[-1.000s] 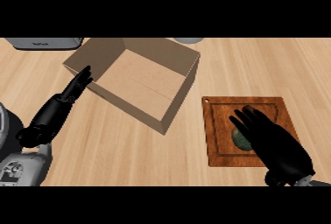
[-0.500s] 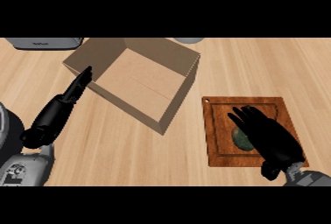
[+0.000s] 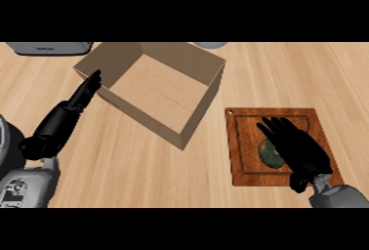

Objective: Pick the squash from the cutting board and place it in the cardboard box

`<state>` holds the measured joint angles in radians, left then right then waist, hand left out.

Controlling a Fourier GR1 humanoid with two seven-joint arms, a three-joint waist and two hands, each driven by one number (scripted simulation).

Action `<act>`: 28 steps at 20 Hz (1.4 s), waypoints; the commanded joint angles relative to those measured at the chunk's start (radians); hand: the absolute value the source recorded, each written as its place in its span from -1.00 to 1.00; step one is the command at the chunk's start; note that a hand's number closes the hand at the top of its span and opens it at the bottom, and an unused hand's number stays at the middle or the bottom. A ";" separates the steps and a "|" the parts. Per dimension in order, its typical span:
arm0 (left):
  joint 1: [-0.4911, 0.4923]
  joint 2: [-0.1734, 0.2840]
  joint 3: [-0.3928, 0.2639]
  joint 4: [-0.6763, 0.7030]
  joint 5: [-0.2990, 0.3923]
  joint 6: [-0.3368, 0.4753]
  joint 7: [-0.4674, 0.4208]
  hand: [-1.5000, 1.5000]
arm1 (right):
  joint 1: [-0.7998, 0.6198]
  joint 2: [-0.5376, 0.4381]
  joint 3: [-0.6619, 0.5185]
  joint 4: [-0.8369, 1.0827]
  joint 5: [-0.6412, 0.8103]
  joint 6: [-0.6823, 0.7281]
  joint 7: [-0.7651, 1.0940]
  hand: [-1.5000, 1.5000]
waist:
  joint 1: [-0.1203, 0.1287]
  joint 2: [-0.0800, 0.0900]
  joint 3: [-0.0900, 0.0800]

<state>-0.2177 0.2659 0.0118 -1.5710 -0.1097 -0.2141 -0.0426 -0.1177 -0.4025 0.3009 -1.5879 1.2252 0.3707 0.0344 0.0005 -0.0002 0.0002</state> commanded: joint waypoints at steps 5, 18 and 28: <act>-0.032 -0.008 0.037 0.058 -0.017 -0.032 -0.027 0.00 | 0.006 0.019 -0.009 0.095 0.057 -0.061 -0.108 1.00 | -0.002 0.000 0.000; -0.061 -0.051 -0.005 0.043 -0.061 -0.012 -0.002 0.00 | -0.166 0.337 0.173 0.151 0.176 -0.136 -0.055 1.00 | 0.024 0.000 -0.001; -0.126 -0.076 -0.071 0.058 -0.041 -0.083 -0.033 0.00 | -0.454 0.401 0.359 0.226 -0.100 -0.215 0.207 1.00 | 0.208 0.029 0.002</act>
<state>-0.3170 0.1973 -0.0390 -1.5166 -0.1514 -0.2805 -0.0773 -0.4609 -0.0252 0.6008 -1.3655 1.1969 0.1856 0.1416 0.1728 0.0288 0.0014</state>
